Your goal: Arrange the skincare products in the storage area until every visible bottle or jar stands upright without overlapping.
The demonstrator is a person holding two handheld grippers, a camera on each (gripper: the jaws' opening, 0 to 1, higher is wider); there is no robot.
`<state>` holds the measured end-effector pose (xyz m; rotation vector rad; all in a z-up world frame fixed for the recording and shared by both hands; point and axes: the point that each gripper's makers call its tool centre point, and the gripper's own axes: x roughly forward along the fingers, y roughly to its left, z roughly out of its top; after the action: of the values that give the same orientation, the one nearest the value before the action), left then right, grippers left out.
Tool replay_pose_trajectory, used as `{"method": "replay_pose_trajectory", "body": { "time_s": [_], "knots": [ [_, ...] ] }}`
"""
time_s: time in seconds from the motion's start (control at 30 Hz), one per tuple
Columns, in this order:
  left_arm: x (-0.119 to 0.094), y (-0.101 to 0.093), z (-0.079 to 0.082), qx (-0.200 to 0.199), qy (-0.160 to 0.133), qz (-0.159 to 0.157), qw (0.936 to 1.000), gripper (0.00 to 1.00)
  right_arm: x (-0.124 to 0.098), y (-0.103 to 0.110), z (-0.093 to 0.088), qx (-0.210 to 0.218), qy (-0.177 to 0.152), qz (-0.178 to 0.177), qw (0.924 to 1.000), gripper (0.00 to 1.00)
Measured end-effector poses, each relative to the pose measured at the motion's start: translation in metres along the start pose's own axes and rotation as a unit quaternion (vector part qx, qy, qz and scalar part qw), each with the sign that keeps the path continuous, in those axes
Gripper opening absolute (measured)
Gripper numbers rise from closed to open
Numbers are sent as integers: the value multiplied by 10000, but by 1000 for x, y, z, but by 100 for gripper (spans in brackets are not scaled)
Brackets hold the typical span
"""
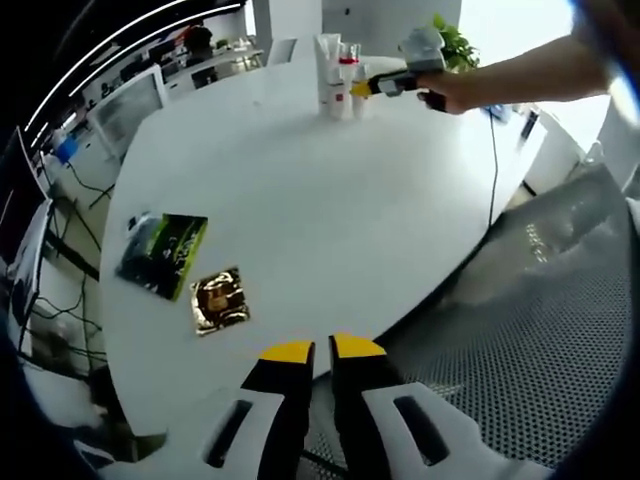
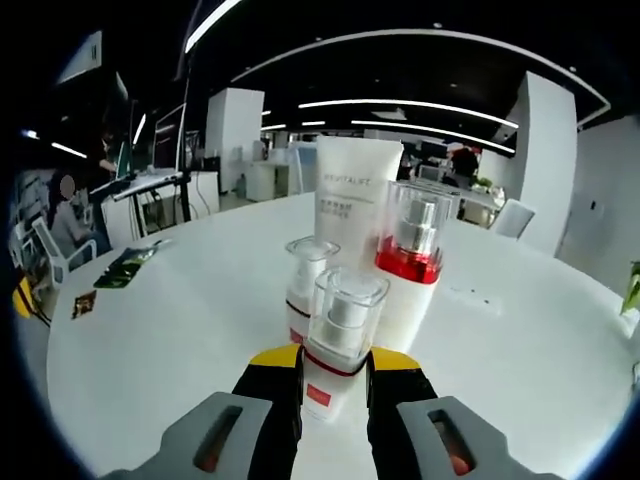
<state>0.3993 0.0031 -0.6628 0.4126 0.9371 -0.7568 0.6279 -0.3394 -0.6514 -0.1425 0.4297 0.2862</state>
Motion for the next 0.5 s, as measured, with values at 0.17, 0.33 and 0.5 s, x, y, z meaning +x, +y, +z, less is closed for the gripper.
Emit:
{"method": "replay_pose_trajectory", "body": {
  "time_s": [0.17, 0.33, 0.5],
  "knots": [
    [0, -2, 0, 17, 12, -66, 10000, 4, -1, 1, -1, 3, -86, -78, 9999, 17],
    [1, -6, 0, 56, 1, -142, 9999, 3, -2, 2, -2, -96, -195, -139, 9997, 17],
    [1, -8, -1, 102, 47, -201, 9997, 3, -1, 5, -4, -231, -314, -148, 9991, 17]
  ]
}}
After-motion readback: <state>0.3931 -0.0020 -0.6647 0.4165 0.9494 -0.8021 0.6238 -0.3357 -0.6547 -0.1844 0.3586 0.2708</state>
